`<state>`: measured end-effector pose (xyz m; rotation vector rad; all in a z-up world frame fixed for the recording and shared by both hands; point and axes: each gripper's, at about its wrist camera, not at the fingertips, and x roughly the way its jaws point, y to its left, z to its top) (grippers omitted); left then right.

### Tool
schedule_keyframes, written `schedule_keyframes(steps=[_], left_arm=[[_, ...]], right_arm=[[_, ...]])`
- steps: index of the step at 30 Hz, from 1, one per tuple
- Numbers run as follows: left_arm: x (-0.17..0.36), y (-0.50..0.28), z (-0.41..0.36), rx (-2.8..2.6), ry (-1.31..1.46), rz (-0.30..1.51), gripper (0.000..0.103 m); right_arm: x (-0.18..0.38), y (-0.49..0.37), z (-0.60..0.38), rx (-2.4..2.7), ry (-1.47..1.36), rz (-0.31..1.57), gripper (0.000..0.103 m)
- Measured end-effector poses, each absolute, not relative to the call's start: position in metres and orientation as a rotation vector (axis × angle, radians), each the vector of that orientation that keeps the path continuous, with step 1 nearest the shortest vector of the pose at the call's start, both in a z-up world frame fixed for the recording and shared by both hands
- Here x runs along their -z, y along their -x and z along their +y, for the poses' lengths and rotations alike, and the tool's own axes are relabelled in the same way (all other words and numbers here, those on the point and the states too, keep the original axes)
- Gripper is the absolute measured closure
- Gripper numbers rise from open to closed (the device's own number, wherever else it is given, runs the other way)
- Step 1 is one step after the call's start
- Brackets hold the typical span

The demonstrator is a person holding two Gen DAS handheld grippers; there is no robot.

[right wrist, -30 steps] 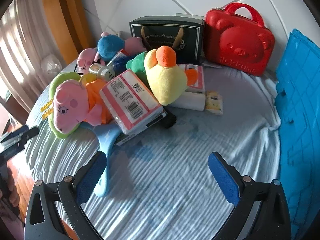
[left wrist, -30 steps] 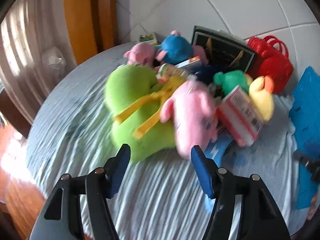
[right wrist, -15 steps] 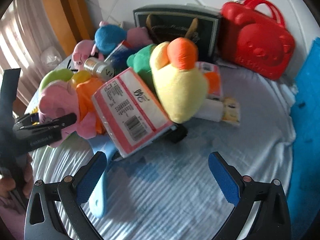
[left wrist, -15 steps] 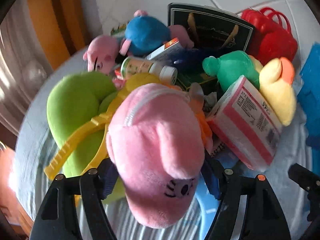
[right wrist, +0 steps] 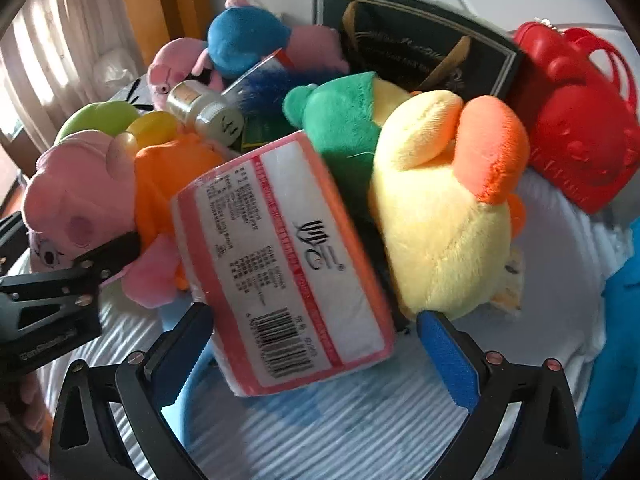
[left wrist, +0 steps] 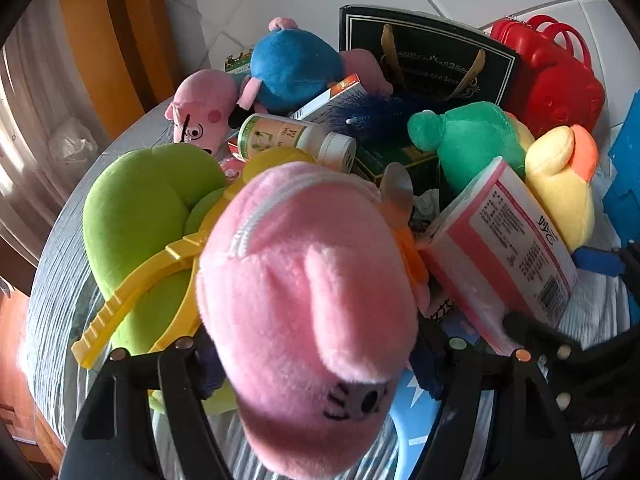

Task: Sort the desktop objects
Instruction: 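Grasp the pink pig plush with the left tool while the right tool grasps the pink-white tissue pack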

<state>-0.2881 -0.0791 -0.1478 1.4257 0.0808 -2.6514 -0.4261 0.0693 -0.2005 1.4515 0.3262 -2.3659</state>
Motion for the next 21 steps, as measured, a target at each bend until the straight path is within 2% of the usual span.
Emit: schedule_keyframes(steps=[6,10,11,14,21], left_arm=[[0.147,0.290,-0.081,2.644,-1.445,0.098,0.033],[0.142,0.285,-0.077,2.654,-1.439,0.110,0.040],[0.140,0.282,-0.077,2.654,-1.433,0.112,0.041],[0.131,0.271,-0.075,2.669,-1.403,0.108,0.042],[0.079,0.235,-0.067,2.754,-1.223,0.091,0.042]], right_arm=[[0.210,0.415,0.048,2.341,-1.451,0.368,0.000],[0.220,0.422,0.046,2.373,-1.466,0.325,0.000],[0.221,0.423,0.045,2.372,-1.474,0.326,0.001],[0.214,0.413,0.046,2.375,-1.469,0.345,0.017],[0.171,0.376,0.061,2.387,-1.386,0.284,0.018]])
